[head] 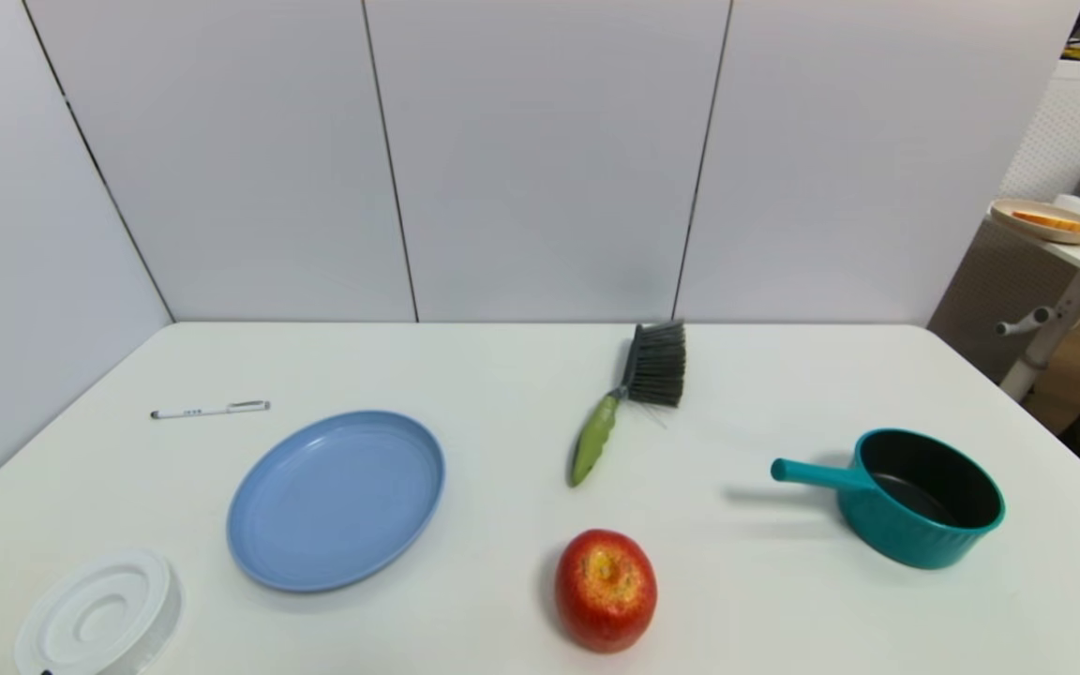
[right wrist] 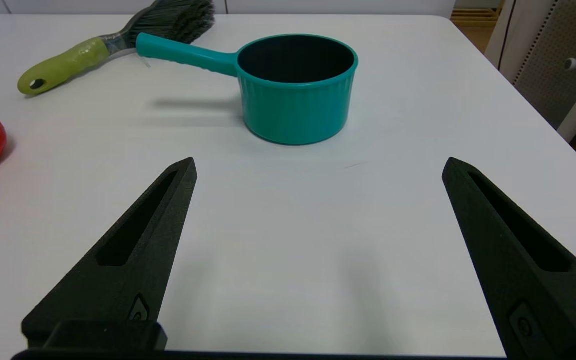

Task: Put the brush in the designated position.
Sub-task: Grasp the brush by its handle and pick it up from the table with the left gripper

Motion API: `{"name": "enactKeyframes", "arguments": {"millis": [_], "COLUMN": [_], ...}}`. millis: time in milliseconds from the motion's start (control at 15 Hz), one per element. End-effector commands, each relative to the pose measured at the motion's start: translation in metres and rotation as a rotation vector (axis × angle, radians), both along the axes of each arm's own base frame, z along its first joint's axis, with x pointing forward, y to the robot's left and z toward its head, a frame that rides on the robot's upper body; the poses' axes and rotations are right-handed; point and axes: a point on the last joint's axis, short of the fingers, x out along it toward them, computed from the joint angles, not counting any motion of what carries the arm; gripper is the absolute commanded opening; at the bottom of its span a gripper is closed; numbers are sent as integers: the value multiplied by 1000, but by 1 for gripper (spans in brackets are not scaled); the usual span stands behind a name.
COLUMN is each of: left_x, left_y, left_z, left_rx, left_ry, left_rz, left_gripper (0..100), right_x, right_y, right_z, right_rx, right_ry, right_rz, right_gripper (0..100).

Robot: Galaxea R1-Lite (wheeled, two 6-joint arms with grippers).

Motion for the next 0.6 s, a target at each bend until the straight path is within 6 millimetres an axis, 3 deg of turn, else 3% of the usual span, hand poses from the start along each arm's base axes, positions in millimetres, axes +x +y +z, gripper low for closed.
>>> {"name": "enactKeyframes", "arguments": {"millis": [67, 133, 333, 600], "left_x": [102, 130, 188, 239], "left_y": [-12, -27, -81, -170], "left_z": [83, 104, 136, 127], "left_rx": [113, 137, 184, 197], "left_ry": [167, 158, 117, 101], "left_rz": [-146, -241, -449, -654], "left_gripper": [100, 100, 100, 100], "right_x": [0, 0, 0, 0], "right_y": [0, 0, 0, 0], "right_z": [0, 0, 0, 0], "right_rx": [0, 0, 0, 0], "right_ry": [3, 3, 3, 3], "right_rz": [1, -1, 1, 1], "right_gripper": [100, 100, 100, 100]}}
